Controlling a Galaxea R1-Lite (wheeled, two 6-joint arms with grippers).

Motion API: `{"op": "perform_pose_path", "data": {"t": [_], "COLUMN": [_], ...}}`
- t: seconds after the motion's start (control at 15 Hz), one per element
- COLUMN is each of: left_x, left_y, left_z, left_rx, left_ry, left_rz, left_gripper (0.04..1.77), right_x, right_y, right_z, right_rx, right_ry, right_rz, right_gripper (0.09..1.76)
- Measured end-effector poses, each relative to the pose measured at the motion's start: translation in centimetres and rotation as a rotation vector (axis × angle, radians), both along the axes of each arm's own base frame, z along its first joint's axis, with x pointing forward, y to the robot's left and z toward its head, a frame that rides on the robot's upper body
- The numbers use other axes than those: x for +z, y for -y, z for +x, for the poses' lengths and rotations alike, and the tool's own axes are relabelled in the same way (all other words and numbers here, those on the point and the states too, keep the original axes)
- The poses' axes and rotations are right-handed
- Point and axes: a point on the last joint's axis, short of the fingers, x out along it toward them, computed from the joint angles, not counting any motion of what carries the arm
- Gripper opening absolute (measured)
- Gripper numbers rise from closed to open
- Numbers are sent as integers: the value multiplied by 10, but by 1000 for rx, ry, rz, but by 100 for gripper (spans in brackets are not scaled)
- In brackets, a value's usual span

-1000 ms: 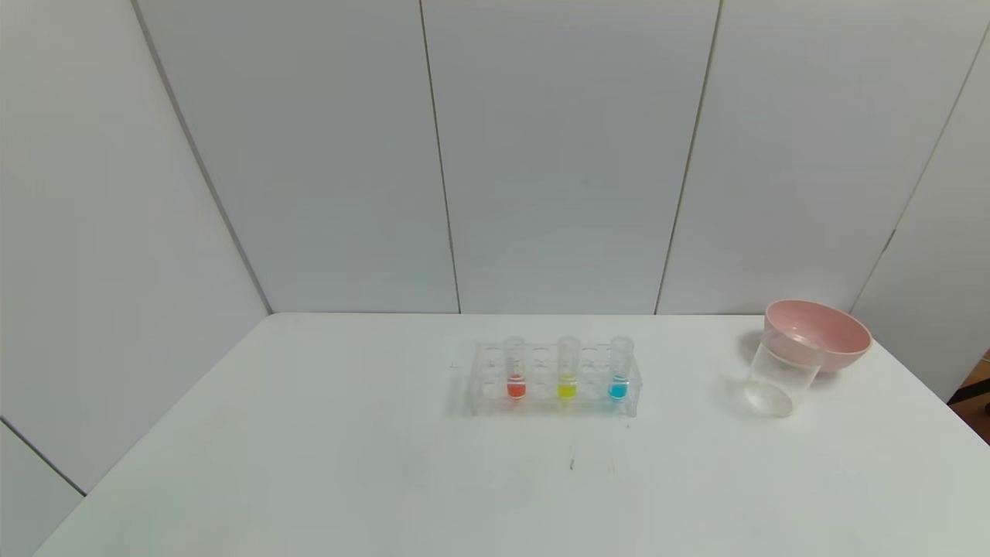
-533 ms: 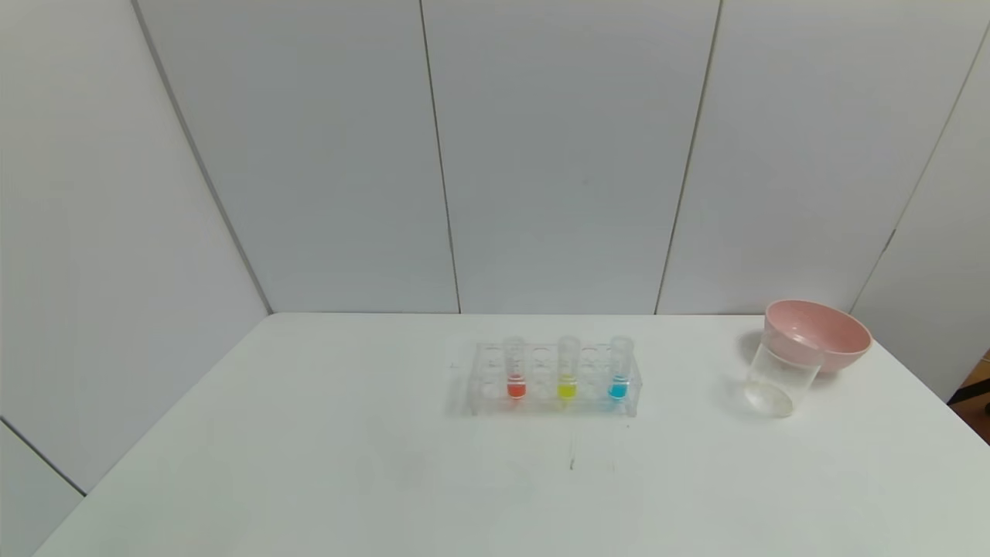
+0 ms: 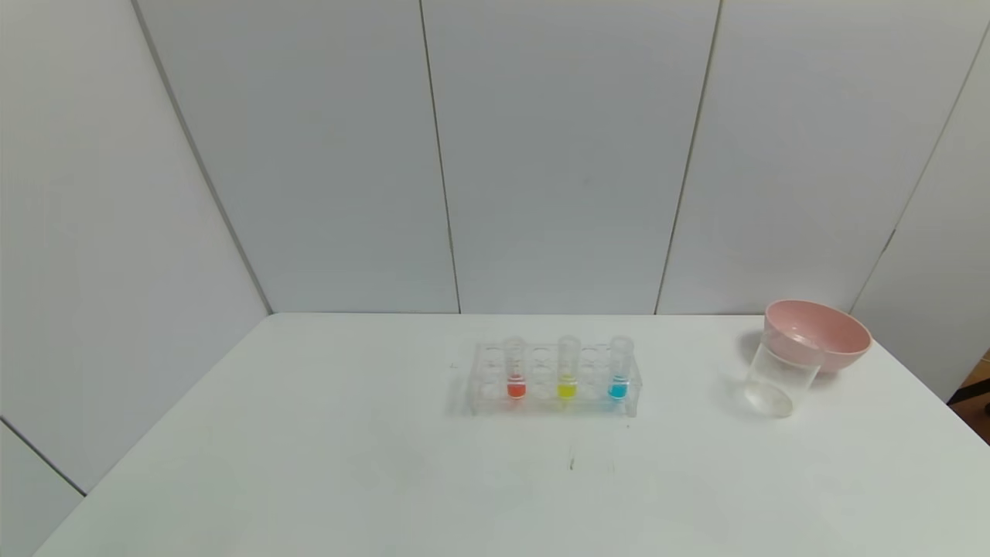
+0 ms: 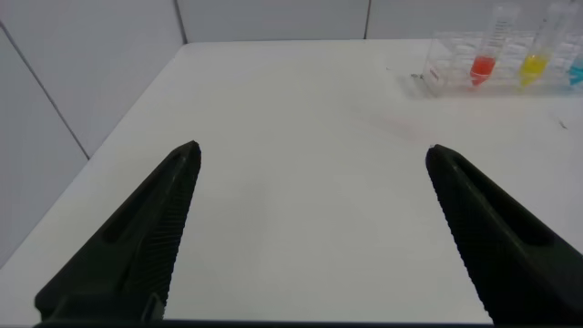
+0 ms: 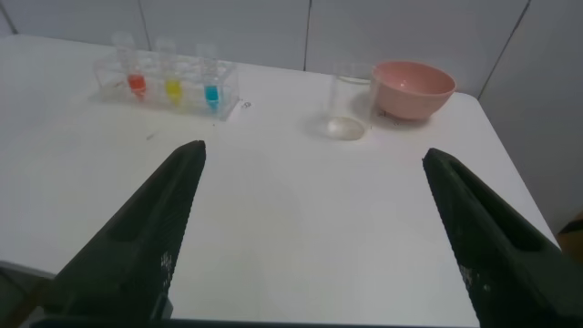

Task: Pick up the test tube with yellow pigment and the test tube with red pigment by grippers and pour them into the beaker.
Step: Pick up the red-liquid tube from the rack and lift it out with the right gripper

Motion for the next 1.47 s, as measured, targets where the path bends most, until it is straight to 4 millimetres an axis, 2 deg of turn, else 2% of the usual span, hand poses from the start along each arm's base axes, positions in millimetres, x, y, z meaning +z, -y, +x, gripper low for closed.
{"op": "perform_pose_path", "data": {"t": [0.33,0.53,0.73,0.93,1.13,1.33,1.47], "left_x": [0,0,0,0,0,0,0], "left_y": [0,0,0,0,0,0,0], "left_z": [0,0,0,0,0,0,0], "left_rx": [0,0,0,0,0,0,0], "left_ry": [0,0,0,0,0,0,0], "left_rz": [0,0,0,0,0,0,0], "left_gripper": [176,176,176,176,176,176,176], "right_x": [71,109,136,150,150,148,150], "right_y": [-1,-4,-8,-11,-16,-26,-35], "right_z": [6,22,44,76,109,141,159], "right_rx": [111,249,404,500,547,461,361], "right_ry": [49,45,28,-57,-165,-249,-234], "right_rz": [-20,-31,-33,-15,12,59,71], "right_gripper": [171,171,171,171,171,171,171]}}
